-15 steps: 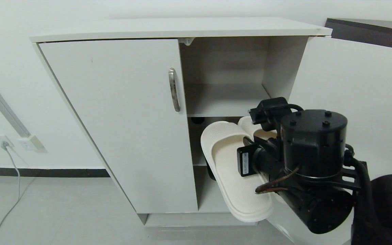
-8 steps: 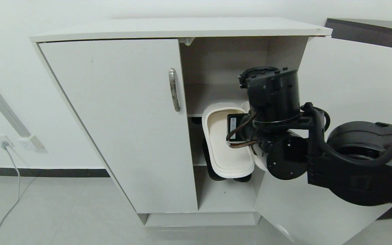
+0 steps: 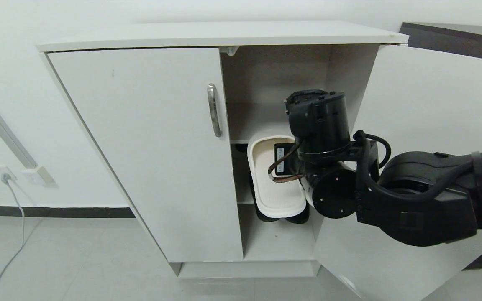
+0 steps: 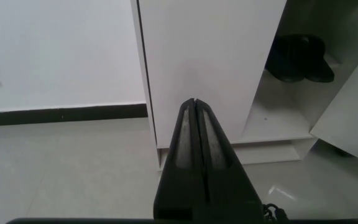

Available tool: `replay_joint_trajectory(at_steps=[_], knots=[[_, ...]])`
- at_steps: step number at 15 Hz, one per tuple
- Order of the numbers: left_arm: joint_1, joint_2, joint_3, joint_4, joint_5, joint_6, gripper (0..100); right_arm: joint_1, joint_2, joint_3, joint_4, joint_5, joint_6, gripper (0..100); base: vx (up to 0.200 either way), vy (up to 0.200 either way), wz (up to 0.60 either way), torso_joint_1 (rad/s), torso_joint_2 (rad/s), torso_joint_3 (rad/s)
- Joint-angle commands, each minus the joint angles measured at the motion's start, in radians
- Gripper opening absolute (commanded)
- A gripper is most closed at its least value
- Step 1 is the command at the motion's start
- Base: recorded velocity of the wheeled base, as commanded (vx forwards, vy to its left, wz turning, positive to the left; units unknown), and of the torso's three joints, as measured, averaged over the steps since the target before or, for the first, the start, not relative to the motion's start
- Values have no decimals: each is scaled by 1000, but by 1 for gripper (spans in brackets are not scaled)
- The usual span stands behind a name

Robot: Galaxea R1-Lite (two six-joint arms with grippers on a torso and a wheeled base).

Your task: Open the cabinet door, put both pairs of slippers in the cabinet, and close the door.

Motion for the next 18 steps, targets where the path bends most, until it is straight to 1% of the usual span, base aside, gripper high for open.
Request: replay_joint_trajectory(at_steps=[1,6,9,11,13,16,18], knots=[[0,1,0,0,0,2,0,0,-2,0,-1,0,-6,0,200,0,0,-12,2,2],[0,1,0,0,0,3,0,0,1,-2,-3,0,-20,0,200,0,0,1,4,3],[0,1,0,0,0,3,0,-9,21,-11,-18,0,-29,0,0,0,0,0,0,0],[0,1,0,1,0,3,0,-31,64,-57,-55,0,-40,0,0,0,0,0,0,0],[0,1,0,0,0,3,0,-46,99,-103,-55,6,-50,0,0,0,0,0,0,0],[0,1,0,0,0,3,0,-75,186,-241,-46,12,-83,0,0,0,0,0,0,0],[0,1,0,0,0,3,0,-90,226,-301,-40,12,-107,0,0,0,0,0,0,0]])
